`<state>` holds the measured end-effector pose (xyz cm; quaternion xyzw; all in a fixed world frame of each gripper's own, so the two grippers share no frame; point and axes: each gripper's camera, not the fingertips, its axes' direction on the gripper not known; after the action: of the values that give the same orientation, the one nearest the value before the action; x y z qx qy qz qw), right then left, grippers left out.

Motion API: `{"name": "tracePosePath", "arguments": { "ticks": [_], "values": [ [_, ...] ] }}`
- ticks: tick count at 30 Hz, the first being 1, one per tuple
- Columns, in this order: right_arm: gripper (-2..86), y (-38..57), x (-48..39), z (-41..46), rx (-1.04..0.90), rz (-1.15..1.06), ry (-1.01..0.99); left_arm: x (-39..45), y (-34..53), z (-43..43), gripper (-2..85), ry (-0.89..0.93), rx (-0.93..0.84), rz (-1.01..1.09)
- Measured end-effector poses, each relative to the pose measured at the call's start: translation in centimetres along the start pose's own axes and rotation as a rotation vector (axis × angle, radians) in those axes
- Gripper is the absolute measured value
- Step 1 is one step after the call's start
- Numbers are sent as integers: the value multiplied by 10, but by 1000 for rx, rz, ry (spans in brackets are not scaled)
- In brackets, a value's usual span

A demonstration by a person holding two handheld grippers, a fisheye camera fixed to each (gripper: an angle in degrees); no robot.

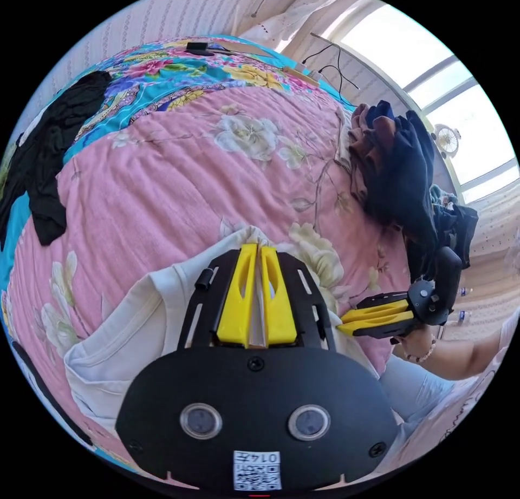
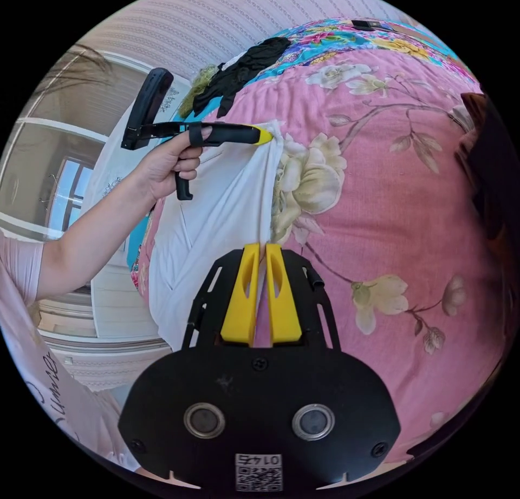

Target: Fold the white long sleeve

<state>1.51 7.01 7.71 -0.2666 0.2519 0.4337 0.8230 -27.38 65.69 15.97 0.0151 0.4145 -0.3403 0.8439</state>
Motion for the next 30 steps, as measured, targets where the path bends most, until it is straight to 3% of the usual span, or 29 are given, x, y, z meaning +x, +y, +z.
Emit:
{"name": "tracePosePath", "arguments": {
  "ticks": [3, 6, 9, 12, 14, 18, 22, 30],
  "values": [
    [15, 0, 13, 0, -19, 34, -34, -2, 6, -7, 57, 30, -37, -6],
    [18, -2, 12, -15, -1, 11, -7, -3, 37, -56, 69, -58, 15, 30],
    [29, -14, 9, -33, 64, -33, 2, -18, 88, -111, 69, -221, 67, -10],
    [62, -43, 8, -37, 111, -71, 12, -55, 147, -147, 72, -405, 69, -180],
    [88, -65, 6, -33, 131, -86, 46, -89, 194, -165, 80, -381, 70, -362],
    [113, -104, -1, -10, 90, -109, 95, -123, 247, -166, 108, -348, 108, -522],
    [47, -112, 4, 2, 5, -55, 176, -152, 270, -148, 131, -261, 118, -593],
    [12, -102, 18, -43, 64, -13, -19, -153, 294, -172, 4, -181, 109, -534]
  ]
}}
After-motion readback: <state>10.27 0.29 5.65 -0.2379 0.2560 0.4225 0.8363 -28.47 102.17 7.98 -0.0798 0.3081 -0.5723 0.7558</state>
